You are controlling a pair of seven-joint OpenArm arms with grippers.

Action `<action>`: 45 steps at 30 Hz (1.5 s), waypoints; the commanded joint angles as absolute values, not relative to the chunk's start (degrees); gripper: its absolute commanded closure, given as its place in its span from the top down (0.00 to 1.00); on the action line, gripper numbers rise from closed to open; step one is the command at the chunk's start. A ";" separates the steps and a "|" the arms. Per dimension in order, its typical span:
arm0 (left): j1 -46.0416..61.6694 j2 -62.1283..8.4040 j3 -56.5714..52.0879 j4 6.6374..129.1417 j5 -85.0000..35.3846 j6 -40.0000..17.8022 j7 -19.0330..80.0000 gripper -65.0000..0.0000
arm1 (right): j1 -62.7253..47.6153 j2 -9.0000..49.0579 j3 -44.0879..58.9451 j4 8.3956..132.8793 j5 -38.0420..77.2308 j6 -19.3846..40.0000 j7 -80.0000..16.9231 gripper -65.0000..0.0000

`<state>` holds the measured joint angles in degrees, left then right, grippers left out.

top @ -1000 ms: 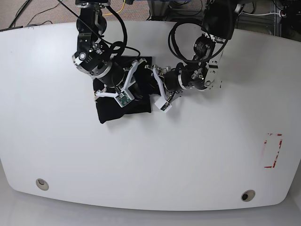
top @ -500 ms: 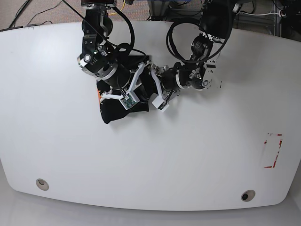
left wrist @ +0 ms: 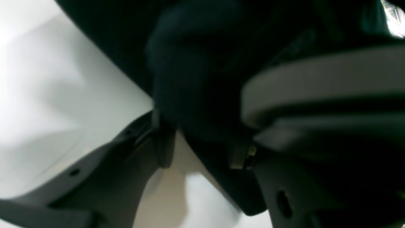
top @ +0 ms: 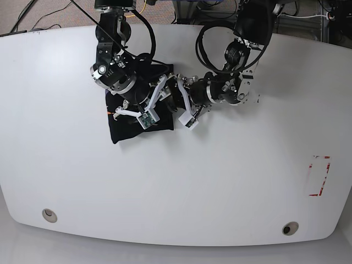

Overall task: Layout the t-shirt on the table in an organized manner, then fold the t-shirt properly
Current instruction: 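Grasp the bundle edge with both grippers and fold it over, then press the folded square flat with the right gripper, left gripper withdrawn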

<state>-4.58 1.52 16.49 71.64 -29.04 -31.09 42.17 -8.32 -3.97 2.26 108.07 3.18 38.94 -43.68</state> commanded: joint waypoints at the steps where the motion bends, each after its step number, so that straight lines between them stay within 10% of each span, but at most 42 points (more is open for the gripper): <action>1: -4.70 1.71 16.57 71.87 -26.95 -30.11 44.70 0.37 | -7.69 -4.44 1.89 110.46 5.58 40.00 -42.15 0.71; 34: -3.30 -0.92 9.89 86.81 -27.03 -30.46 44.88 0.37 | -9.98 -0.75 11.65 116.09 4.97 40.00 -42.24 0.78; 45: -3.56 -3.47 6.20 87.25 -26.95 -30.46 44.70 0.37 | -10.33 -3.47 10.24 112.75 -10.68 40.00 -32.84 0.78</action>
<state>-2.55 -3.11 6.66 86.11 -25.96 -30.13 45.80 -10.74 -2.52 10.57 113.51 -8.69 39.92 -37.74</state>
